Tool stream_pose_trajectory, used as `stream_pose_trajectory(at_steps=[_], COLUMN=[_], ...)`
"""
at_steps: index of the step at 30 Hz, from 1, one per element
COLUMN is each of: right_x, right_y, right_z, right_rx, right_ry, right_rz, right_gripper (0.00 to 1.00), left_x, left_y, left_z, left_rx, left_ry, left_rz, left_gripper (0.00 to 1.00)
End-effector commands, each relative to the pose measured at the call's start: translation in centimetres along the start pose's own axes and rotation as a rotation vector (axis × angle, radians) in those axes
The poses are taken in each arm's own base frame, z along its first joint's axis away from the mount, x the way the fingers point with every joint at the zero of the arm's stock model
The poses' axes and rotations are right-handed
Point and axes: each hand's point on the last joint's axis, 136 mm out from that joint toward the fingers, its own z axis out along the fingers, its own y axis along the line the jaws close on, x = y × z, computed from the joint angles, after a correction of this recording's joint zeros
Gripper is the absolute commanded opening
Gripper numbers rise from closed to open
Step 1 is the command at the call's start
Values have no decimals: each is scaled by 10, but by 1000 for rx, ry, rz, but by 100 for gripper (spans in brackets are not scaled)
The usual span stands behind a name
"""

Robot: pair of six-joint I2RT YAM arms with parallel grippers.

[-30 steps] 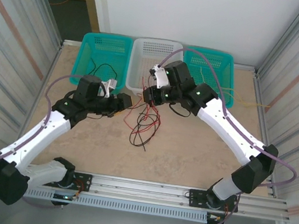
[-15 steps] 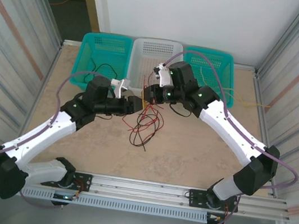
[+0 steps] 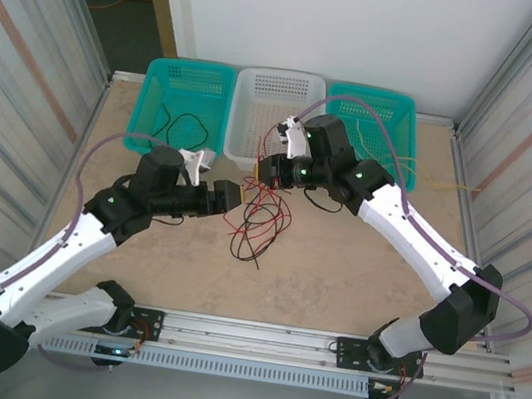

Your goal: Untangle the cables

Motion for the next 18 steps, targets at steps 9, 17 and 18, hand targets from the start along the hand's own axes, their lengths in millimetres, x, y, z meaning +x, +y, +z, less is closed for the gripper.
stream_pose_trajectory(at_steps=[9, 17, 18], right_x=[-7, -4, -2], right_y=[9, 0, -4], right_z=[-17, -21, -22], right_rx=[-18, 1, 8], right_ry=[-55, -61, -59], right_rz=[-1, 15, 26], right_gripper=[2, 3, 3], left_x=[37, 24, 20], left_y=[41, 32, 31], left_z=[22, 14, 9], left_rx=[-84, -91, -101], left_ry=[150, 131, 119], left_rz=[-151, -103, -88], left_gripper=[55, 15, 11])
